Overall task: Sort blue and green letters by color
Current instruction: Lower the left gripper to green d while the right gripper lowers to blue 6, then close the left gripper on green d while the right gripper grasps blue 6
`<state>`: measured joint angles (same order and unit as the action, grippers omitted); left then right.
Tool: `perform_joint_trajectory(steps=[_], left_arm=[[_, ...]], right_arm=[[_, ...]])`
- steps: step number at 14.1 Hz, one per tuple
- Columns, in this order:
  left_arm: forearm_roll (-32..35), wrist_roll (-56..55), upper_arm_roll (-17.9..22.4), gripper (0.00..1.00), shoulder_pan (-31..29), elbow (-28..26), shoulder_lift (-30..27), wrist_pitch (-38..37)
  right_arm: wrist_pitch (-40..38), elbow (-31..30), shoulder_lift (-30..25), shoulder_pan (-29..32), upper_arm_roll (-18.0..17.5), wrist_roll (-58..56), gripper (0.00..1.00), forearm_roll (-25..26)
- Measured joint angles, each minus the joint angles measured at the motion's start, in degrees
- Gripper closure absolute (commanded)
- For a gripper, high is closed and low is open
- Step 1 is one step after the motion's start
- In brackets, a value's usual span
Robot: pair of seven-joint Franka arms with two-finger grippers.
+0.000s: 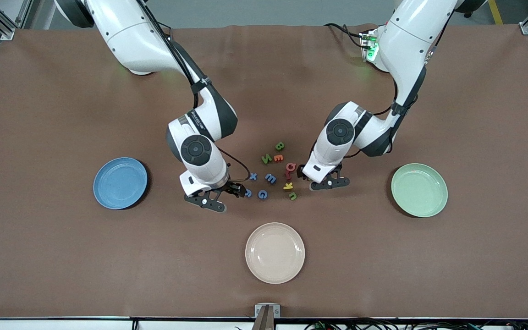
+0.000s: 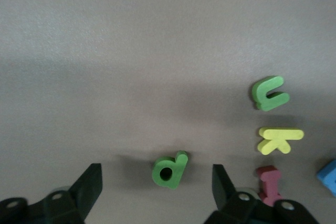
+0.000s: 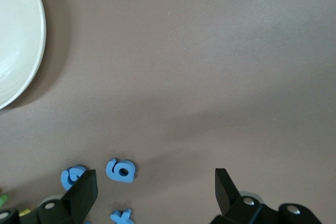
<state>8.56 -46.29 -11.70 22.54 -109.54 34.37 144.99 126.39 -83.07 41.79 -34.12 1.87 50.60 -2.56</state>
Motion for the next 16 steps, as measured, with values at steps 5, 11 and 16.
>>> perform_joint_trajectory(steps=[5,11,16], left_arm=[[0.28,0.0,0.0,0.32,0.52,0.08,0.68,0.22],[0.29,0.0,0.0,0.45,0.65,0.15,1.53,0.24],[0.39,0.0,0.0,0.6,0.9,0.54,1.6,0.24]], right_arm=[[0.03,4.84,6.05,-2.44,0.09,5.35,0.21,2.33],[1.51,7.51,9.07,-3.4,0.26,7.38,0.26,2.41],[3.32,7.6,10.98,-4.37,0.27,8.71,0.27,2.41]])
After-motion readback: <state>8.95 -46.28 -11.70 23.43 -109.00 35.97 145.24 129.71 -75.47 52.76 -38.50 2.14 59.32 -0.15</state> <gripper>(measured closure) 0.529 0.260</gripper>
